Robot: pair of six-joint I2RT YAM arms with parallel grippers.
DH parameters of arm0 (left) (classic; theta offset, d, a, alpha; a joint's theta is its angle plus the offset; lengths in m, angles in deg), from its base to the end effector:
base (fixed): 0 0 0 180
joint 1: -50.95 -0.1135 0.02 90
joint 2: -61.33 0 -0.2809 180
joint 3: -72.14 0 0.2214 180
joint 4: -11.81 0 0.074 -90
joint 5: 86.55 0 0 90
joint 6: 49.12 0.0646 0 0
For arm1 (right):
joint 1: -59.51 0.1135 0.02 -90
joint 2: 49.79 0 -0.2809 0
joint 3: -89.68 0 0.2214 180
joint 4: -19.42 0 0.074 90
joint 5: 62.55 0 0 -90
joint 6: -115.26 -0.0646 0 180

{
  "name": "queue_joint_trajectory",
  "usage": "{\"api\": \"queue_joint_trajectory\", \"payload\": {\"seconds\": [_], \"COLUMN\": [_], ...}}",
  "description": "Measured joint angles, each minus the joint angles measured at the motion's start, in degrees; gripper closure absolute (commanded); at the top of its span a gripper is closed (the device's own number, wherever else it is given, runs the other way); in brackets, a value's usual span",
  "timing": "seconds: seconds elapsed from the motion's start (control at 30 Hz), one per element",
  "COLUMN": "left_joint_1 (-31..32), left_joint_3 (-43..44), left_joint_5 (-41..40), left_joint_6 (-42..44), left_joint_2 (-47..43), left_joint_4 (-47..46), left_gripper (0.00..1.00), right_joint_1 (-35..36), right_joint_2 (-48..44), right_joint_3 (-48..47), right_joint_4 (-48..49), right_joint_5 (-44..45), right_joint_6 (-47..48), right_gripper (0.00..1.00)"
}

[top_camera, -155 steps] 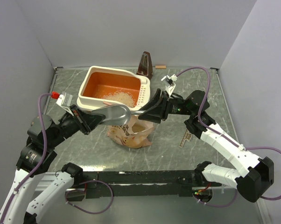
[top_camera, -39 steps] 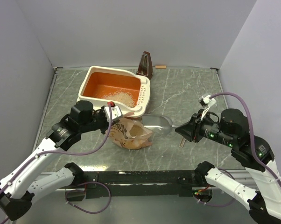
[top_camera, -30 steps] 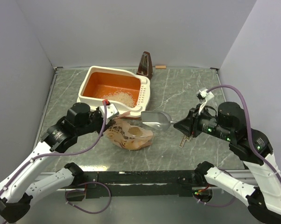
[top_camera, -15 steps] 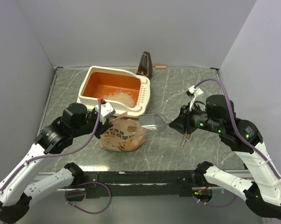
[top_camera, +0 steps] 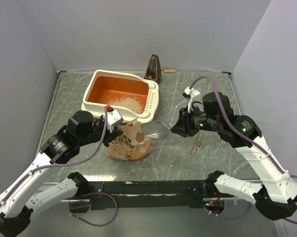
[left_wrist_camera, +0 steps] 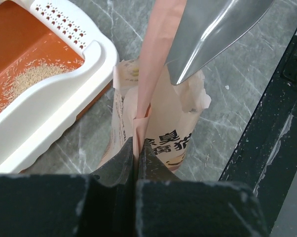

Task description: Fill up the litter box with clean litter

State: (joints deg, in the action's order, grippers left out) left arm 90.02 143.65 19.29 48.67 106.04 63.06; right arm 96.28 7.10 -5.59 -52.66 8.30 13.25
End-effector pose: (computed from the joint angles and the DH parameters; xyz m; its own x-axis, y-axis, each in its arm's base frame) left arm 0.0991 -0.1031 0.3546 -0.2100 0.3385 -0.9172 0.8354 0.5495 0.0115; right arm 0.1094 0.1082 0.4113 -0.5979 -0.2014 -0.7759 -0.6745 0.6495 0.3511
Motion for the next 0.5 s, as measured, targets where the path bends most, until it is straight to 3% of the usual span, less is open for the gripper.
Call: {"api": "queue_joint_trajectory", "payload": {"seconds": [0.2,0.5], "left_joint_1": [0.02,0.09], "left_joint_3": [-2.08,-6.84], "left_joint_5": [1.90,3.37], "left_joint_6": [-0.02,-0.09], "left_joint_2": [-0.26,-3.98], "left_joint_4": [-3.23,-8.02], "left_gripper": [0.99,0.99], "right_joint_1": [1.49,5.35], "right_joint_2": [4.50,17.40], "right_joint_3": [-1.77,-11.78], "right_joint_4": [-0.17,-4.94], "right_joint_5": [-0.81,-0.70], "right_joint_6": [0.79,1.70], "right_gripper": [1.00,1.00]}}
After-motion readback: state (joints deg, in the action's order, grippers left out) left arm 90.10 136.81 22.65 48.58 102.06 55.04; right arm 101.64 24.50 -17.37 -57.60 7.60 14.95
